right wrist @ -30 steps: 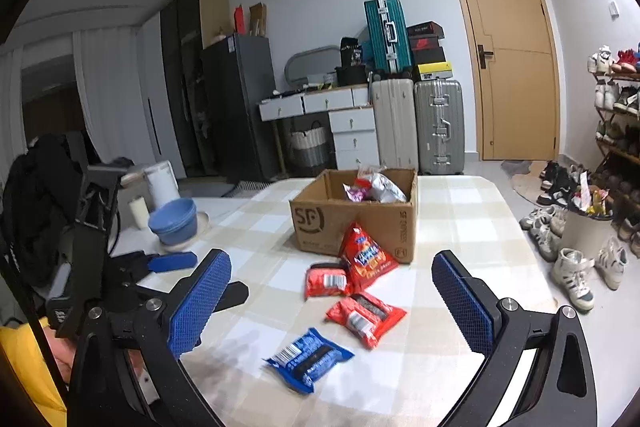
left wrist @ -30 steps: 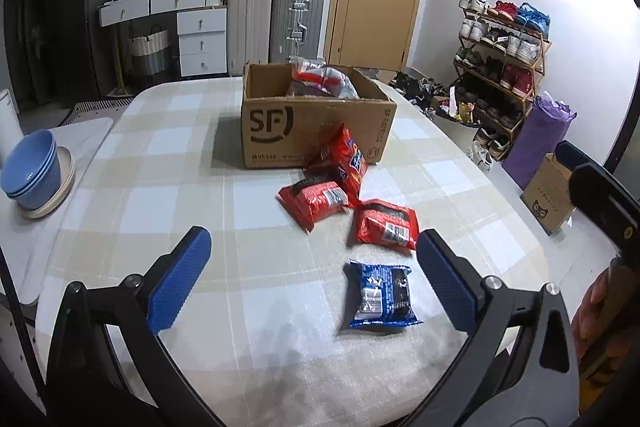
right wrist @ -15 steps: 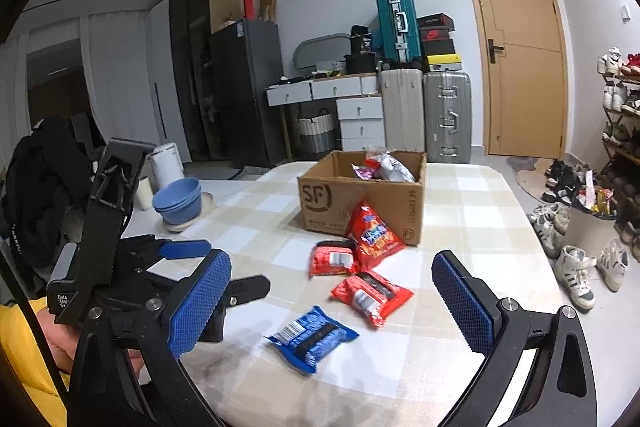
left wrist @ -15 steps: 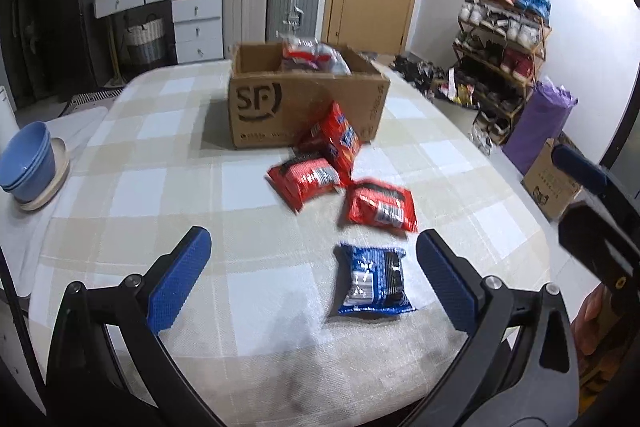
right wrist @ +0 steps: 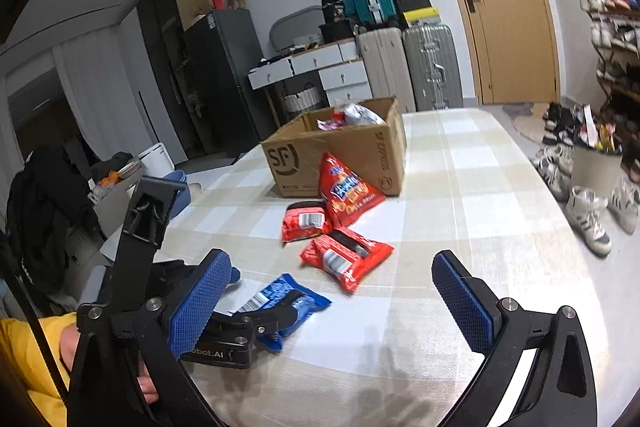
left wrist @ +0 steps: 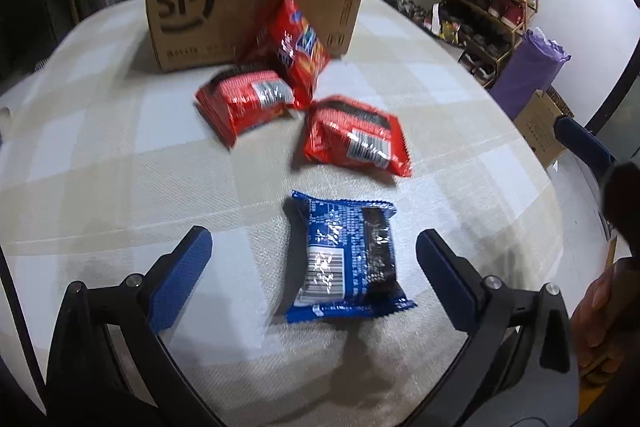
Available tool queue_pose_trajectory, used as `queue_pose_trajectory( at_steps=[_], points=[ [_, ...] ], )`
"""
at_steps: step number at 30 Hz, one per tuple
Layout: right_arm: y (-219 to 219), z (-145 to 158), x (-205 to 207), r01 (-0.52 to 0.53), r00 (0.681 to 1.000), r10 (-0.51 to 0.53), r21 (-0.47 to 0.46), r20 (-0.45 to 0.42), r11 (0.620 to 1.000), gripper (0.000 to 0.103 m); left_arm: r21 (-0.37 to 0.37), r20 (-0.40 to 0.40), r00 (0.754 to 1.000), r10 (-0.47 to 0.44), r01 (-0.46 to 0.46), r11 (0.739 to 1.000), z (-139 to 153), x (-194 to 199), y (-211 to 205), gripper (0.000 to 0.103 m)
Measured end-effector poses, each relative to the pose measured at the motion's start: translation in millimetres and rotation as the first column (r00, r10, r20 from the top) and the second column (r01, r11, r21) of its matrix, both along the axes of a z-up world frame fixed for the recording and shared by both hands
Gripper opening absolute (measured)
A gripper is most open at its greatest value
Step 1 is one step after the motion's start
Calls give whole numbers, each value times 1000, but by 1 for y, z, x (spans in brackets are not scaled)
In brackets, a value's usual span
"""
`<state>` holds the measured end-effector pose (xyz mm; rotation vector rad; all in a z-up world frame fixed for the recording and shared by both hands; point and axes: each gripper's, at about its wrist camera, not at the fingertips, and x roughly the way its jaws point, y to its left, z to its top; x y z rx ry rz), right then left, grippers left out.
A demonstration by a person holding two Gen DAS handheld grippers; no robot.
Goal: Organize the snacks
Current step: 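Grasp the blue cookie packet with the left tool, then grasp a red cookie packet with the right tool while the left tool holds the blue packet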
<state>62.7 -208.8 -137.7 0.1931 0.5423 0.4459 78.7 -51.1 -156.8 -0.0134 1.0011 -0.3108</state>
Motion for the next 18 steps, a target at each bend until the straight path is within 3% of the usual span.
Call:
queue_pose_trajectory(
  at_steps=[6,7,9,14,18],
  points=[
    [-6,-13,17,4,998,-3,17,-60,1000,102,2,-36,999,17,-17,1000,-11,13,0,76],
    [-6,-15,19,3,998,-2,18,-69,1000,102,-2,-33,999,17,-17,1000,-11,14,1,61],
    [-3,-19,22,-3,997,4,15,-83,1000,102,-10,-29,1000,7,-7,1000,-11,15,5,42],
    [11,-21,32,-42,994,40,-23,-100,999,102,-51,-30,999,-10,9,999,-11,17,14,42],
    [28,-17,49,-80,993,68,-119,-99,990,102,-82,-13,1000,7,-8,997,-7,17,31,42]
  ],
)
